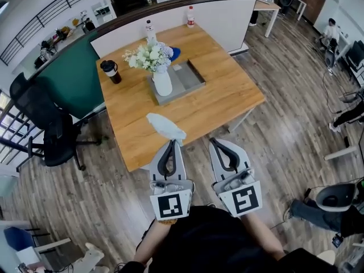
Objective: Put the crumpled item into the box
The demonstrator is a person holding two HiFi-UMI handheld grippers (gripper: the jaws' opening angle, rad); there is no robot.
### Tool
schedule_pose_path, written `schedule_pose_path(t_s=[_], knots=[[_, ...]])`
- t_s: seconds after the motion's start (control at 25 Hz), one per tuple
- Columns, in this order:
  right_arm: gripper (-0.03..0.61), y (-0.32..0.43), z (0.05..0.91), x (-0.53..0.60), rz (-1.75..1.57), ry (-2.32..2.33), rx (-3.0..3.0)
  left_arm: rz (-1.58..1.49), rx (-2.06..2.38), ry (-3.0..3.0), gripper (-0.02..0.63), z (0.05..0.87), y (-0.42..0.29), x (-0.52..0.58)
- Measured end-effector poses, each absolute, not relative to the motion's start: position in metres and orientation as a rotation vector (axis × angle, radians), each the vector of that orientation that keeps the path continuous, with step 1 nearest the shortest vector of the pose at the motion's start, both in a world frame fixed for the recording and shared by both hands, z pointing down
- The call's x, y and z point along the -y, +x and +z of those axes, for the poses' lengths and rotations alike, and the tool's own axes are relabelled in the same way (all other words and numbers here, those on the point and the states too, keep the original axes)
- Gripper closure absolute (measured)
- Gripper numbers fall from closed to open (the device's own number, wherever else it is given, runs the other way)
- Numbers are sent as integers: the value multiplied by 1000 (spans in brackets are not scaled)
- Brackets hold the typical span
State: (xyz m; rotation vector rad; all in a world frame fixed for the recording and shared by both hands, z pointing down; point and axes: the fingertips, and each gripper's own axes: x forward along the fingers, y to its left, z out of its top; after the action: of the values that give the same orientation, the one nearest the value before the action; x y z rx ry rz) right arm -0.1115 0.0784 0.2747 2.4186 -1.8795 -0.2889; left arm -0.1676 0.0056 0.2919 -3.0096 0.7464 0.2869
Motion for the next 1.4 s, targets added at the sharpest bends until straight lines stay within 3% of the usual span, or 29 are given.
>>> schedule_pose_path(t_s=[0.8,1.4], knots=[[574,-106,288,-12,-209,2490,1790,264,-433,-3093,591,298,-135,34],[574,-46,296,-13,-166,2472,1895,211,-572,-3107,591,309,-80,33]])
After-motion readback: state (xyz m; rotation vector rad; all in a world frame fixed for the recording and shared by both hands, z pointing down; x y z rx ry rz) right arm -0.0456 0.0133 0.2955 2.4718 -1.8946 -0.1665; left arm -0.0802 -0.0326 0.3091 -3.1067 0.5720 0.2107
